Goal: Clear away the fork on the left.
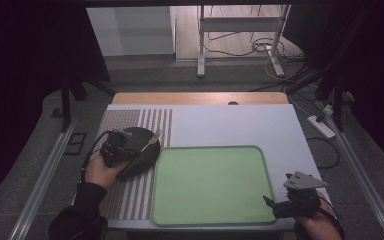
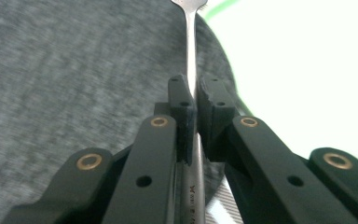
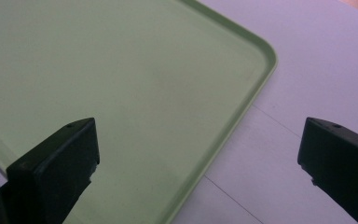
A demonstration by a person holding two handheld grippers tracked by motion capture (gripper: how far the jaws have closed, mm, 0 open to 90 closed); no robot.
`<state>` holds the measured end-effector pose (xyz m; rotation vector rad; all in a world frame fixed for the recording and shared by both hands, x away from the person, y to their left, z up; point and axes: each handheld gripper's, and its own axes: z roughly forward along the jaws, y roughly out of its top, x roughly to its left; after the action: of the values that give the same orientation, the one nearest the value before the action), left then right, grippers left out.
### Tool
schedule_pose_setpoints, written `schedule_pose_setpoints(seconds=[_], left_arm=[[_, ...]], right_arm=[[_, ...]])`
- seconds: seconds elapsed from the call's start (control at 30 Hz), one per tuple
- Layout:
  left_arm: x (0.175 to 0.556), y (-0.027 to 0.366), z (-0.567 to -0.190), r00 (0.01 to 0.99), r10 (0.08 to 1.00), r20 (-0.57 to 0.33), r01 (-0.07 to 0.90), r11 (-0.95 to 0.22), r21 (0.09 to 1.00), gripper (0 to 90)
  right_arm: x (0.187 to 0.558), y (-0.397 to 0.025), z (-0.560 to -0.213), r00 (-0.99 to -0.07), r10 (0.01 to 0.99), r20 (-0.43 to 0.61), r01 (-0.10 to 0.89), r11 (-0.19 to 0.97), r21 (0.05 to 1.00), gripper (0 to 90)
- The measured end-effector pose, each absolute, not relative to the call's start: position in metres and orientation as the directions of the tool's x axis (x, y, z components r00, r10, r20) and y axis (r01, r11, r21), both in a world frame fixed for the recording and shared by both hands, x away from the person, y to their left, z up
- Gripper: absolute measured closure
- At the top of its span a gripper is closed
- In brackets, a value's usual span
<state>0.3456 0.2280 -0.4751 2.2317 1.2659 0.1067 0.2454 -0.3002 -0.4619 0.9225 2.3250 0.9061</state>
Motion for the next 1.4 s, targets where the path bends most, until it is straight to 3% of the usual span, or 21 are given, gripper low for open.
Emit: schedule_pose_setpoints(seconds=[0.33, 1.07, 1.3, 1.4], left_arm=[[0.317, 0.185, -0.478, 0.619, 0.764, -0.184, 0.723, -0.462, 0.514, 83.5], [0.299, 0.104, -0.509, 0.714, 0.674, -0.187, 0.682, -0.611, 0.401, 83.3], [0.300, 0.102, -0.508, 0.738, 0.646, -0.195, 0.654, -0.615, 0.441, 74.8], [0.303, 0.094, -0.503, 0.766, 0.621, -0.164, 0.615, -0.637, 0.465, 80.3]], right_arm=[[0.246, -0.300, -0.462, -0.663, 0.725, -0.186, 0.410, 0.560, 0.720, 0.0], [0.246, -0.298, -0.463, -0.673, 0.715, -0.190, 0.408, 0.573, 0.711, 0.0], [0.245, -0.297, -0.463, -0.675, 0.711, -0.195, 0.407, 0.580, 0.706, 0.0], [0.246, -0.297, -0.463, -0.675, 0.712, -0.195, 0.409, 0.581, 0.704, 0.0]])
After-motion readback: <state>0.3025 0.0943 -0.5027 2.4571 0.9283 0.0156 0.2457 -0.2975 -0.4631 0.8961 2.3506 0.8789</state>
